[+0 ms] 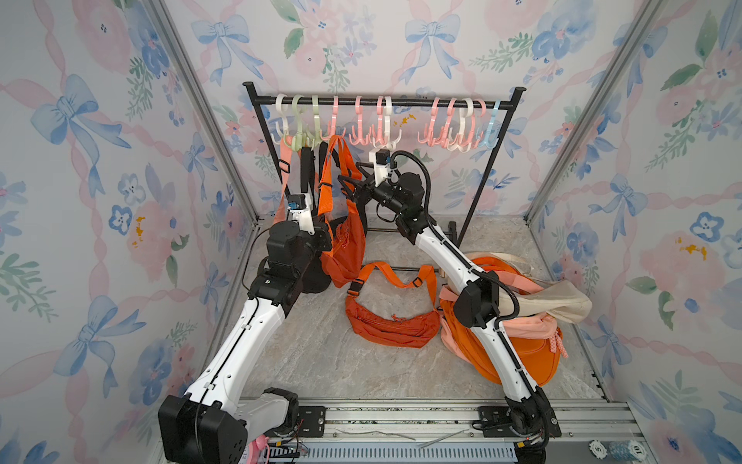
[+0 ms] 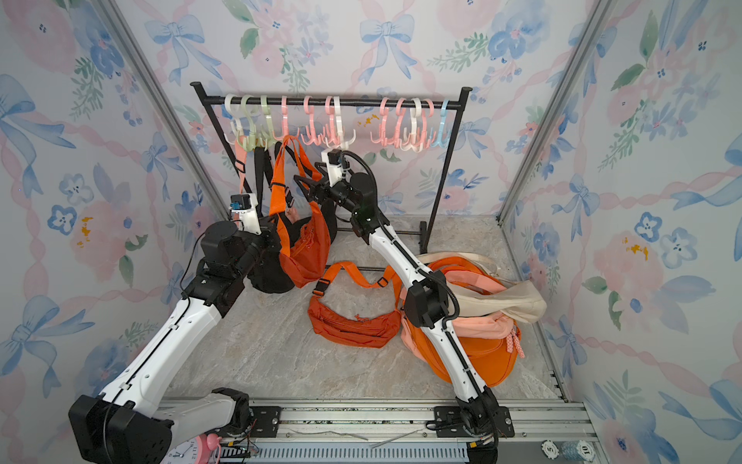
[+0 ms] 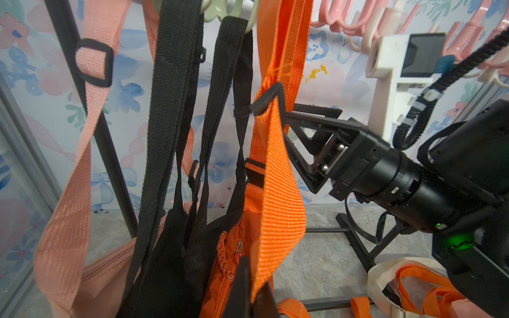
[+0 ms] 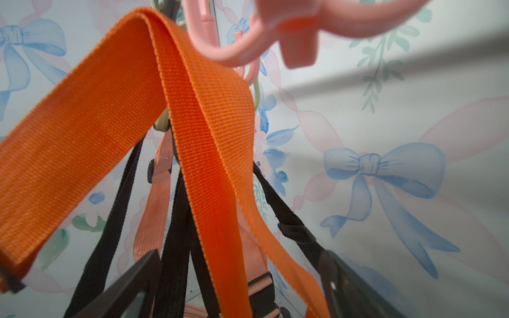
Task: Take the bag off the hook
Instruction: Pick up the bag from the hook.
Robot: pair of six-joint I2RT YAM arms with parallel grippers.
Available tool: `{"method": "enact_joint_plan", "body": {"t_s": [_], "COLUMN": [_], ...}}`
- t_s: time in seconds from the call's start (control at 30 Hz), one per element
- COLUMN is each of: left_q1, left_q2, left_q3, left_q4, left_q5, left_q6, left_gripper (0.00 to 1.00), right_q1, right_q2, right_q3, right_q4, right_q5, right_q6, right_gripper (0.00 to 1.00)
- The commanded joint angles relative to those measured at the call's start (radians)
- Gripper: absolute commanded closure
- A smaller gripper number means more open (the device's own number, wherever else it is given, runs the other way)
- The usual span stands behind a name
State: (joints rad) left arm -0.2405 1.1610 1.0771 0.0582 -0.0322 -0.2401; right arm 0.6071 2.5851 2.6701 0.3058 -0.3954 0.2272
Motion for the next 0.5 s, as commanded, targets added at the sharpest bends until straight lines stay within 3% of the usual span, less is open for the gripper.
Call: {"method": "enact_joint_plan", "body": {"t_s": [0.0,0.13,0.27,0.37,0.47], "left_q1": [0.009,0.008,0.009,0.008,0.008], "left_q2": [-0.021,-0.014,-0.009,-0.006,-0.008], "left_q3": [-0.011,-0.011,-0.009,-0.009,-0.013], "left_q4": [0.026,0.026,0.026,0.022,0.023], "left_q5": [0.004,0.004,0.001,-0.006,-0.013], "left_q6": [-0.012,-0.013,-0.013,-0.010,-0.010], "left_gripper": [1.00,1.00,1.00,1.00,1.00], "right_q1": [0.015,0.025,0.026,0.025,0.019], "right_q2": [0.028,0.031,0.031,0.026,0.011], "right_q3": [0.033,0.034,0.034,0.032,0.008], "right_q4": [0.040,0.055,0.068,0.057,0.068], "right_q5": [0.047,0.076,0.092,0.093,0.089], "right_q6": [-0.029,-0.058,-0.055,-0.052,-0.030], "right_gripper": [0.21,0.42,0.80,0.99,1.00]}}
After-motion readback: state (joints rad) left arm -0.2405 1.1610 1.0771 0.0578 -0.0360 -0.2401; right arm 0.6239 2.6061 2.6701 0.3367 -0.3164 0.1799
